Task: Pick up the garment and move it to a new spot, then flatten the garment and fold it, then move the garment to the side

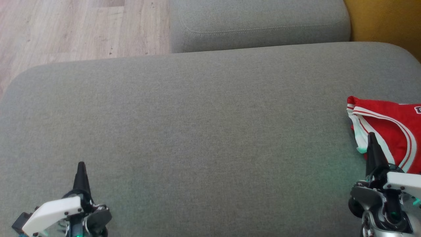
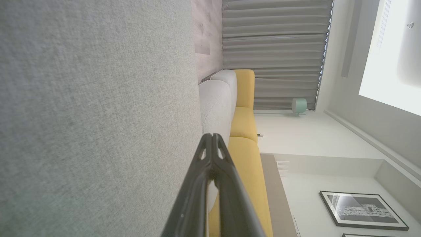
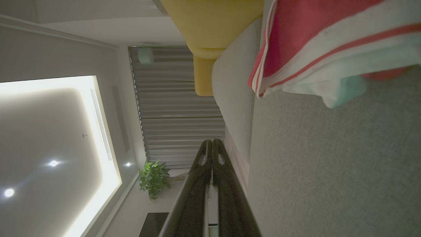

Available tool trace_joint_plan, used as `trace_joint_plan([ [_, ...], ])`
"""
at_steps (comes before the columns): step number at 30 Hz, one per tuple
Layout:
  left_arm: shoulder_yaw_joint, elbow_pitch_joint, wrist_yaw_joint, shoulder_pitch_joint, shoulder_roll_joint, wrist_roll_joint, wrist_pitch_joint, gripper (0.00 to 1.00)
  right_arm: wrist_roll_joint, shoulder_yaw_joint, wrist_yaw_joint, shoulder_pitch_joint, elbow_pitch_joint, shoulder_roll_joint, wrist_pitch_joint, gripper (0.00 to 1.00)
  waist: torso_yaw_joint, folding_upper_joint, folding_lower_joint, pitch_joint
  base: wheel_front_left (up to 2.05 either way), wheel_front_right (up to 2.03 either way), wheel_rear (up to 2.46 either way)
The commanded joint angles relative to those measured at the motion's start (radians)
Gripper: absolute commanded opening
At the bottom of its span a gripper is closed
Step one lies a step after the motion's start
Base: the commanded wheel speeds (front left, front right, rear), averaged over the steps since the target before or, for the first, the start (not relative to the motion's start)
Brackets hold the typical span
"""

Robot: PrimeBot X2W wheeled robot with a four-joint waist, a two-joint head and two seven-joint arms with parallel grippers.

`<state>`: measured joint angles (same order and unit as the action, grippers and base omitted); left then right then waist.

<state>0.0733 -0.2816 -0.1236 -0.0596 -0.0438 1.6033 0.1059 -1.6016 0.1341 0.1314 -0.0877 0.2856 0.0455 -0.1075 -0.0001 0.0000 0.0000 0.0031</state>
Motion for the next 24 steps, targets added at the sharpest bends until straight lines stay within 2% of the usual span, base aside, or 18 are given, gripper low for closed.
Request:
trace_joint_plan([
  [1, 0.041, 0.036, -0.007, -0.049, -0.006, 0.005, 0.007, 0.00, -0.007, -0.020, -0.001, -0.020, -0.041, 0.005, -0.006, 0.00, 0.000, 0.0000, 0.0000, 0.000, 0.00, 0.00, 0.00],
  [24, 0.040, 0.036, -0.007, -0.049, -0.006, 0.005, 0.007, 0.00, -0.007, -0.020, -0.001, -0.020, -0.041, 0.005, -0.006, 0.00, 0.000, 0.0000, 0.0000, 0.000, 0.00, 0.00, 0.00],
])
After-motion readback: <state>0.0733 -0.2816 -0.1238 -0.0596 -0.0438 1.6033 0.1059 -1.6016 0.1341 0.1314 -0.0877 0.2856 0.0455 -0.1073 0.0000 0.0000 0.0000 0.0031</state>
